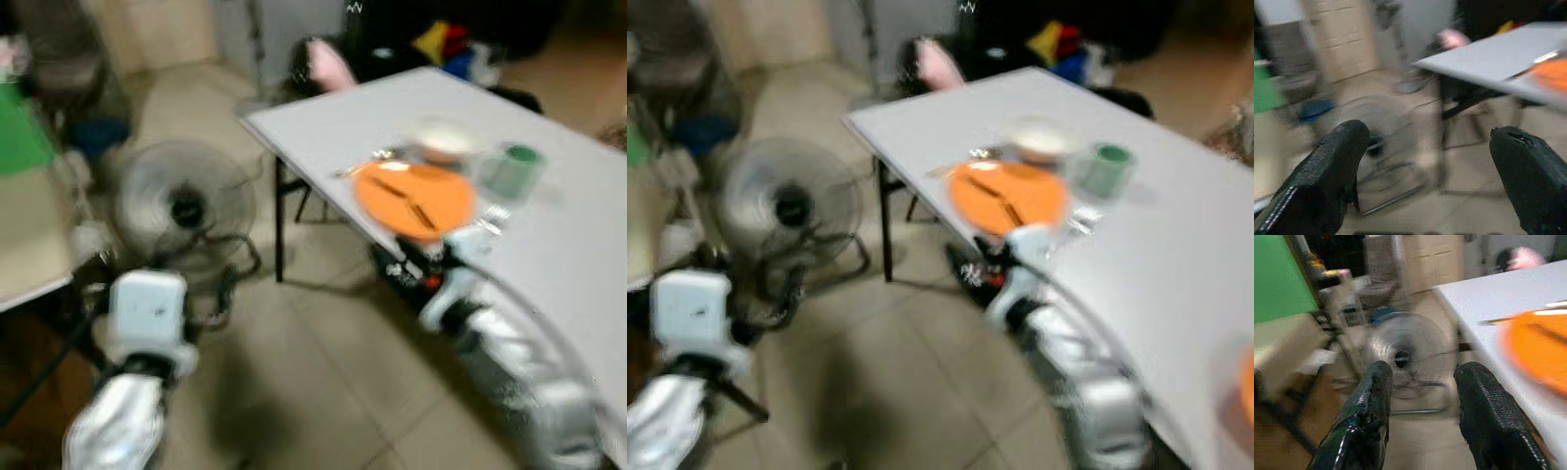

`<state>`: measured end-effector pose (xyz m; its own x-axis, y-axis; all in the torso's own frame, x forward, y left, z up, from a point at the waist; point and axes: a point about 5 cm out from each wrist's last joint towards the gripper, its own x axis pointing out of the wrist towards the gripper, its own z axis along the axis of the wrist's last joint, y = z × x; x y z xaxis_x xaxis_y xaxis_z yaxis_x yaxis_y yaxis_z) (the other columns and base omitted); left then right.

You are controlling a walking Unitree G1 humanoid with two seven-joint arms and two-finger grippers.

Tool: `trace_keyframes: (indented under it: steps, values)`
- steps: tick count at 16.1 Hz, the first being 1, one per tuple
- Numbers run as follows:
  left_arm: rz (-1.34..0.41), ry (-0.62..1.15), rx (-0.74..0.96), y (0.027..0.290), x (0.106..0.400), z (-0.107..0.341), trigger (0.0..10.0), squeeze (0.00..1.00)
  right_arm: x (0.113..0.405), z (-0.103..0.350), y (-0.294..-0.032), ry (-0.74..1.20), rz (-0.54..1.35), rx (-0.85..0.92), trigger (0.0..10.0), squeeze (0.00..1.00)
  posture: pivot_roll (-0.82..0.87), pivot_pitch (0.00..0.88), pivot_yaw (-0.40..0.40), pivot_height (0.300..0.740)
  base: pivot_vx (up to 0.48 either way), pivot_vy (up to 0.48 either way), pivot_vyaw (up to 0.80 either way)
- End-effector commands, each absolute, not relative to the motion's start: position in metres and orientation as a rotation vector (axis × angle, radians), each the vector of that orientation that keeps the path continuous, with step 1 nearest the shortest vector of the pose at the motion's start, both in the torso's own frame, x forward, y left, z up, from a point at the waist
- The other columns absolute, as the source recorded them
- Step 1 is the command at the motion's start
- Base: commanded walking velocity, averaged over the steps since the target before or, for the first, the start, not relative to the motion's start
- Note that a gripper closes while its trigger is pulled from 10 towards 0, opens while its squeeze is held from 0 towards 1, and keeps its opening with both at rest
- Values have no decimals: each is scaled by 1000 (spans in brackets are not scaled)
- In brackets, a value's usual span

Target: Setting the table

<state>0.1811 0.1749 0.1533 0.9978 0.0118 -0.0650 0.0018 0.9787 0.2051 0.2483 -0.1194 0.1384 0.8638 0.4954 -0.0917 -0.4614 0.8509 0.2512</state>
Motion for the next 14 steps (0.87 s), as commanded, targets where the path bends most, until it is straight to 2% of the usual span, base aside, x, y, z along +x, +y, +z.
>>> trace_keyframes:
  steps: [1, 8, 10, 14]
  values:
    - [-9, 46, 209, 173, 183, 157, 10000, 0, 251, 136, -138, 146, 395, 218, 10000, 0, -7, 0, -2, 740, 0, 431, 0]
    - [-12, 34, 252, 188, 195, 161, 10000, 0, 258, 129, -169, 80, 114, 108, 10000, 0, -33, 0, 40, 740, 0, 428, 0]
    - [-11, 36, 249, 191, 196, 159, 10000, 0, 260, 128, -170, 89, 145, 114, 10000, 0, -46, 0, 46, 740, 0, 428, 0]
    - [-2, 37, 239, 192, 196, 158, 10000, 0, 260, 127, -157, 108, 233, 122, 10000, 0, -43, 0, 30, 740, 0, 428, 0]
